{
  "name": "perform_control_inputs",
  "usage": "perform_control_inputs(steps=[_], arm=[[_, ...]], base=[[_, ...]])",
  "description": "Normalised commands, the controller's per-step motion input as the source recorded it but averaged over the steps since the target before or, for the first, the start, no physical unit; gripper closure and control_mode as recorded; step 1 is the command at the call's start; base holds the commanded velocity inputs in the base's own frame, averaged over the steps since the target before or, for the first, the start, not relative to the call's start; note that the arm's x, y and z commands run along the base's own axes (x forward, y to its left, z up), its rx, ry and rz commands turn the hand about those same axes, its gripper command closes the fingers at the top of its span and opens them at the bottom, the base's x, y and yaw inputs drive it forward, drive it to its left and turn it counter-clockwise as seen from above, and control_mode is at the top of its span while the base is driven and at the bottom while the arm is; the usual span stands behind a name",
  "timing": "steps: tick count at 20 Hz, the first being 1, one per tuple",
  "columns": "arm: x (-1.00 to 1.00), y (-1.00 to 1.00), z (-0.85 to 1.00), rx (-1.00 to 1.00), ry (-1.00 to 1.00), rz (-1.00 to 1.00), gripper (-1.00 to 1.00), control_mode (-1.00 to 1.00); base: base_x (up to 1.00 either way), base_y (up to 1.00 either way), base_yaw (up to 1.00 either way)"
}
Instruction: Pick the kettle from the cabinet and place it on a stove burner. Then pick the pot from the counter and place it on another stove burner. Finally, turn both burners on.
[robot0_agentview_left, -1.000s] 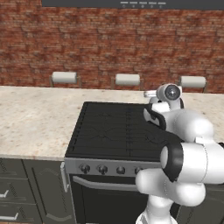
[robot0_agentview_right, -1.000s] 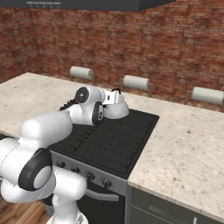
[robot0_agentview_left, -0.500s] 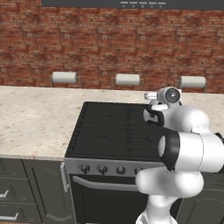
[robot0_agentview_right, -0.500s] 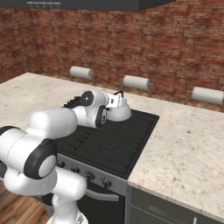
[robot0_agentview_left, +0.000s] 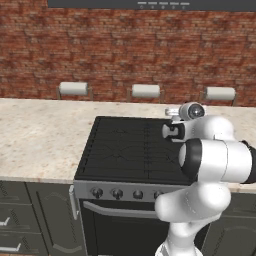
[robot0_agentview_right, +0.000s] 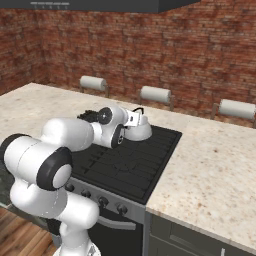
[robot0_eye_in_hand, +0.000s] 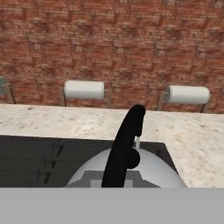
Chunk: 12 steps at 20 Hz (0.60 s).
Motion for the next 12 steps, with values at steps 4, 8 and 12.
perform_control_inputs(steps=[4, 8, 12], arm=[[0.1, -0.05, -0.13, 0.04, 0.0, 0.0, 1.0, -1.0], [0.11, -0.04, -0.13, 0.02, 0.0, 0.0, 1.0, -1.0], [0.11, -0.05, -0.16, 0.0, 0.0, 0.0, 1.0, -1.0]], base=[[0.0, 0.0, 0.0], [0.0, 0.0, 0.0], [0.0, 0.0, 0.0]])
